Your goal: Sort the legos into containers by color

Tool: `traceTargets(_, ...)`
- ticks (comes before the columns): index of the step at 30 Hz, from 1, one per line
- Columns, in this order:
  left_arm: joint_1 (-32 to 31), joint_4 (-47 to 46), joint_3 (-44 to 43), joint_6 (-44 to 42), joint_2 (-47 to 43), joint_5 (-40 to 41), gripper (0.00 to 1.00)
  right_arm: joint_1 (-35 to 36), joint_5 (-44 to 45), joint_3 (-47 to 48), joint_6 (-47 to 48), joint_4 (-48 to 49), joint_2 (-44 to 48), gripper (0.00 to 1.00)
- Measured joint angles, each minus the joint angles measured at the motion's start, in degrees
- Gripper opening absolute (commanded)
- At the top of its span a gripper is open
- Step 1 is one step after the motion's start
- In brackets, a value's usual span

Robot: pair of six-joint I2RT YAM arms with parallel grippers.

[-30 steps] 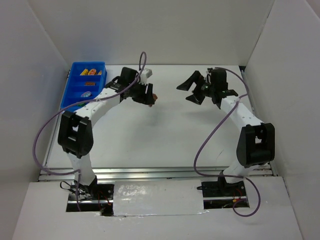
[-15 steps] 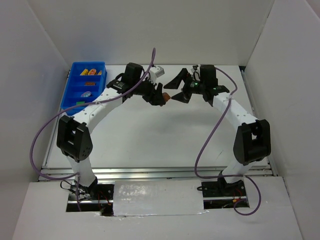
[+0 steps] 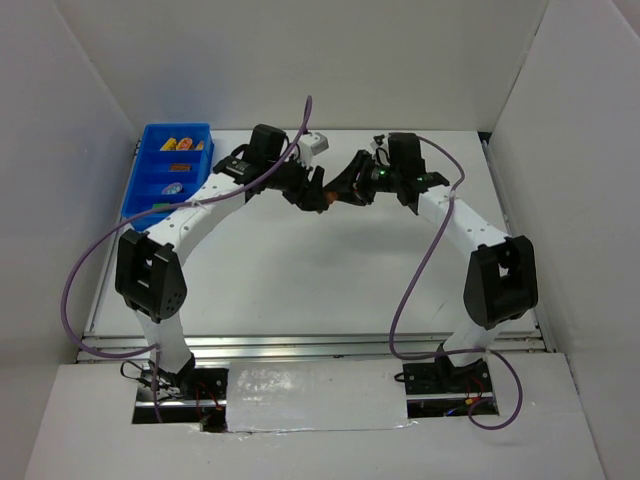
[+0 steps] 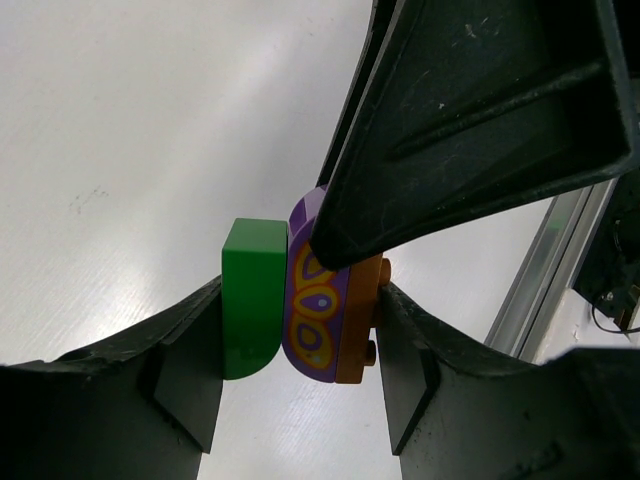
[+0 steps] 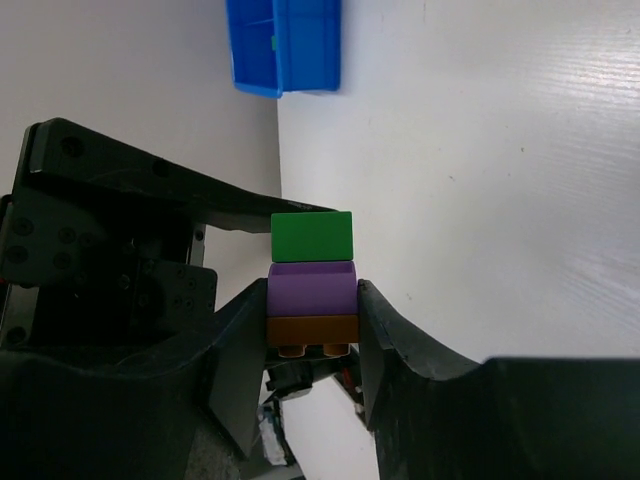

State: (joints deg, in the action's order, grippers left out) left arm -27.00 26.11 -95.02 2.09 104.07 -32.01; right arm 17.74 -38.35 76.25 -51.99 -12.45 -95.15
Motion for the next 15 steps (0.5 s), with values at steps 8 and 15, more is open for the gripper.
traceTargets(8, 0.0, 1.0, -0.3, -0.3, 0.0, 0.4, 0.40, 0.1, -0.4, 0.0, 0.5, 0.3, -0.3, 0.00)
traceTargets(15, -0.1, 0.9, -0.9, -0.2, 0.0, 0.0, 1.00, 0.1, -6.4, -3.7, -1.1, 10.4, -0.9, 0.00)
